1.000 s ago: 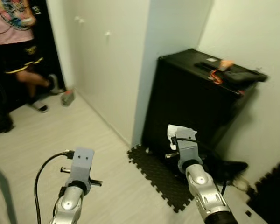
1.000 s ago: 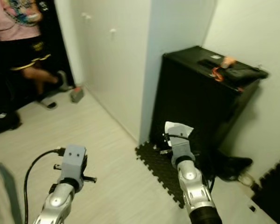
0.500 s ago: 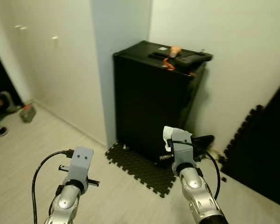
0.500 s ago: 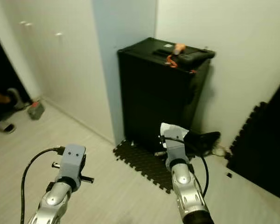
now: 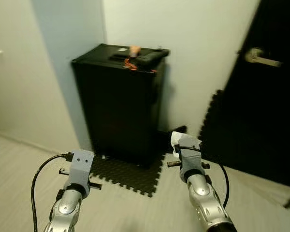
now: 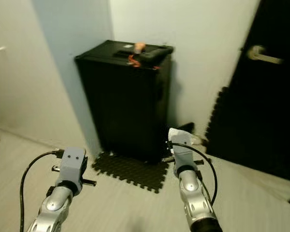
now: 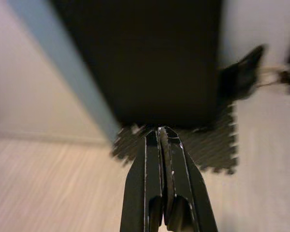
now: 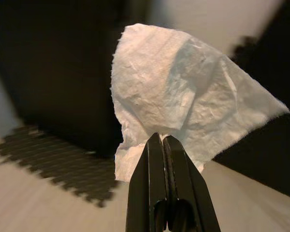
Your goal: Clean up the room
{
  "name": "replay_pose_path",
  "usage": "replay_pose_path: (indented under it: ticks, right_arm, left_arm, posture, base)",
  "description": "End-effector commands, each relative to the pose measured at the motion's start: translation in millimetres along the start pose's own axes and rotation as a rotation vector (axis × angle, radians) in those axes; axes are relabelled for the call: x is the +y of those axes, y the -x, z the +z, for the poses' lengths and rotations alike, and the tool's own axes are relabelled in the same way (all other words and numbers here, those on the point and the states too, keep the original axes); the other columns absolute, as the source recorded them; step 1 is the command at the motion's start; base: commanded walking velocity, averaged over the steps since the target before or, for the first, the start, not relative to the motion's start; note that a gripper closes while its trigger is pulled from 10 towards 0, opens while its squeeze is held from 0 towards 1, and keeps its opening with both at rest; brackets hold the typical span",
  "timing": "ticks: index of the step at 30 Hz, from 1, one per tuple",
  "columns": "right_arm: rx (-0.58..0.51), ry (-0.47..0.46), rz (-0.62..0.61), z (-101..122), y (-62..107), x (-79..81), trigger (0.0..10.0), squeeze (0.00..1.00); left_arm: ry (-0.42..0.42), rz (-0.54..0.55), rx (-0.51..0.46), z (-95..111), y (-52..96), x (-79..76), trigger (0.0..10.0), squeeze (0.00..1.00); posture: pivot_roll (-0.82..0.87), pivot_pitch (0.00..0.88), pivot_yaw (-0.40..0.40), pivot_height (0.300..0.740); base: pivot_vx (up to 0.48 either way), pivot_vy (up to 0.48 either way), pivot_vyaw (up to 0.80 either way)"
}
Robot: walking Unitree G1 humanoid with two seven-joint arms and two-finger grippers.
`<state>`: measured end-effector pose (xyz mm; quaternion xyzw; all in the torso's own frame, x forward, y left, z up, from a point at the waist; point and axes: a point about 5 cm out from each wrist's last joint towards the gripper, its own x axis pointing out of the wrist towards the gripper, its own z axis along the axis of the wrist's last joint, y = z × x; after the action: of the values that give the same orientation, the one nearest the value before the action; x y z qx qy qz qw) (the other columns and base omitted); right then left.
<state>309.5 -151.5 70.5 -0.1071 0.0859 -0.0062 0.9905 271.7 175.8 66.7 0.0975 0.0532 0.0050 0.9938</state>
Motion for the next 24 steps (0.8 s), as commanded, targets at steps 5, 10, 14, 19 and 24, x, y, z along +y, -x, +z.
replay_pose_path:
  ticks: [5, 10, 14, 19, 24]
  right_arm:
    - [0.018, 0.012, -0.02, -4, -0.6, -3.8, 10.0, 0.0]
    - [0.03, 0.025, -0.051, -9, 0.5, -9.8, 10.0, 0.0]
    - [0.034, 0.012, -0.086, -11, 0.7, -16.4, 10.0, 0.0]
    - [0.035, 0.015, -0.093, -12, 1.1, -19.8, 10.0, 0.0]
    - [0.027, 0.013, -0.086, -10, 0.3, -20.0, 10.0, 0.0]
  left_arm:
    - [0.028, 0.042, -0.012, -2, 2.5, 5.8, 10.0, 0.0]
    - [0.049, 0.063, -0.043, 2, 2.3, 8.7, 10.0, 0.0]
    - [0.063, 0.059, -0.064, 5, 2.0, 8.2, 10.0, 0.0]
    - [0.079, 0.071, -0.081, 8, 1.8, 10.5, 10.0, 0.0]
    - [0.086, 0.08, -0.063, 6, 0.2, 11.4, 10.0, 0.0]
  posture:
    - [-0.01, 0.031, 0.006, 0.74]
    - [-0.01, 0.027, -0.006, 0.74]
    - [-0.01, 0.024, -0.017, 0.74]
    - [-0.02, 0.021, -0.02, 0.74]
    - [-0.02, 0.013, -0.028, 0.74]
  base:
    - [0.0, 0.0, -0.8]
    - [0.0, 0.0, -0.8]
    - [0.0, 0.0, -0.8]
    - [0.0, 0.0, -0.8]
    - [0.0, 0.0, -0.8]
